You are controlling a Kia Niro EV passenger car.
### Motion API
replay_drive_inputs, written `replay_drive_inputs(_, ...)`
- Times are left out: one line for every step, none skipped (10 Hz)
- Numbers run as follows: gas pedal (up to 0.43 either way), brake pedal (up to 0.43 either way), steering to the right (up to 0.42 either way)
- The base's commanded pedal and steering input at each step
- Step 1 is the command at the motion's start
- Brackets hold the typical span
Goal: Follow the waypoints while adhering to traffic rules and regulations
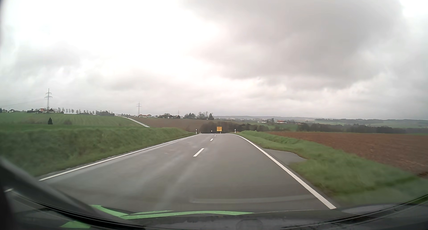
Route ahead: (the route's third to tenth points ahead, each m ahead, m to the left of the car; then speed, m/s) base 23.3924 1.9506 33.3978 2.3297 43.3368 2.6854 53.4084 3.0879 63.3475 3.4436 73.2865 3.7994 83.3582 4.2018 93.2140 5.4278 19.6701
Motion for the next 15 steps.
replay_drive_inputs(0.000,0.000,-0.003)
replay_drive_inputs(0.000,0.000,-0.003)
replay_drive_inputs(0.000,0.000,-0.003)
replay_drive_inputs(0.000,0.000,-0.003)
replay_drive_inputs(0.000,0.000,-0.003)
replay_drive_inputs(0.000,0.000,-0.003)
replay_drive_inputs(0.000,0.000,-0.003)
replay_drive_inputs(0.000,0.000,-0.003)
replay_drive_inputs(0.000,0.000,-0.003)
replay_drive_inputs(0.000,0.000,-0.003)
replay_drive_inputs(0.000,0.000,-0.003)
replay_drive_inputs(0.000,0.000,-0.003)
replay_drive_inputs(0.000,0.000,-0.003)
replay_drive_inputs(0.000,0.000,-0.003)
replay_drive_inputs(0.000,0.000,-0.003)
